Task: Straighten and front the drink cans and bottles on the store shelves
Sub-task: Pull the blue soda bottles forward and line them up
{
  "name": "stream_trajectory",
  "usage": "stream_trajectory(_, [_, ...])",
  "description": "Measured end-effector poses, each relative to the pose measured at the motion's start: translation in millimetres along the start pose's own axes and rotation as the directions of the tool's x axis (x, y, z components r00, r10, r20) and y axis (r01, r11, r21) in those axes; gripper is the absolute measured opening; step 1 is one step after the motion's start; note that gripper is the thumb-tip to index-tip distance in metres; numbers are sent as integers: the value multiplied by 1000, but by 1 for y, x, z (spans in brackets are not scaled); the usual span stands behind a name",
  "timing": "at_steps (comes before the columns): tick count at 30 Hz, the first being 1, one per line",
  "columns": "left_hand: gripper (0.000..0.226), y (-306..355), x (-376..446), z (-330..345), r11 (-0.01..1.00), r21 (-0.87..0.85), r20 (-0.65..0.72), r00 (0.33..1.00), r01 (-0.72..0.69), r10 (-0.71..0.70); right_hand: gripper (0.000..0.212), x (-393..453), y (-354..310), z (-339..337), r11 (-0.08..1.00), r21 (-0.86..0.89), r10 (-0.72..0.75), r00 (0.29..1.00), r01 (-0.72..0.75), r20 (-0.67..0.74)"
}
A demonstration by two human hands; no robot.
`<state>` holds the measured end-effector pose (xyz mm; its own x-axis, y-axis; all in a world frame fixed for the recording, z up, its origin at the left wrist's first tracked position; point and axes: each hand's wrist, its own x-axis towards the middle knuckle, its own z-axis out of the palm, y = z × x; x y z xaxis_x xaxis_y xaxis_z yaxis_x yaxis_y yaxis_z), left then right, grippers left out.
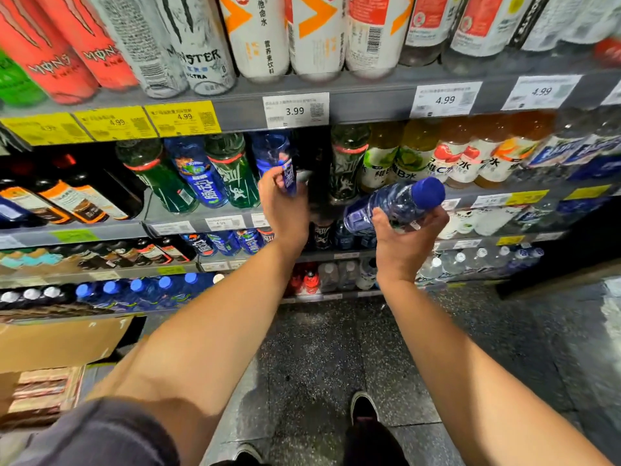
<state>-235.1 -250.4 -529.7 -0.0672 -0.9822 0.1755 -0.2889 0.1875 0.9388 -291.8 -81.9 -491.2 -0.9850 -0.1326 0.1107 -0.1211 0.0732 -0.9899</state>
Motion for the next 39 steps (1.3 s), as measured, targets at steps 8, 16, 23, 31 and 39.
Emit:
stream_trajectory(8, [91,-9,33,9,978,64,70,977,199,-204,62,-13,3,7,999,13,42,998,-42,51])
stream_trajectory(16, [61,-3,42,12,965,60,4,967,255,-255,62,0,9,-1,999,-35,30,999,-29,40])
stream_trajectory(23, [55,-8,17,-11,978,-15,-29,977,209,-209,61,-7,5,5,1000,-14,18,998,-17,55])
stream_trajectory(31, [53,-15,7,-63,969,-154,-27,980,192,-198,61,-40,-4,30,999,-4,-33,991,34,127])
stream_trajectory(39, [47,-14,10,-135,984,-155,-14,996,85,-88,61,-73,-19,69,999,13,-36,980,34,197])
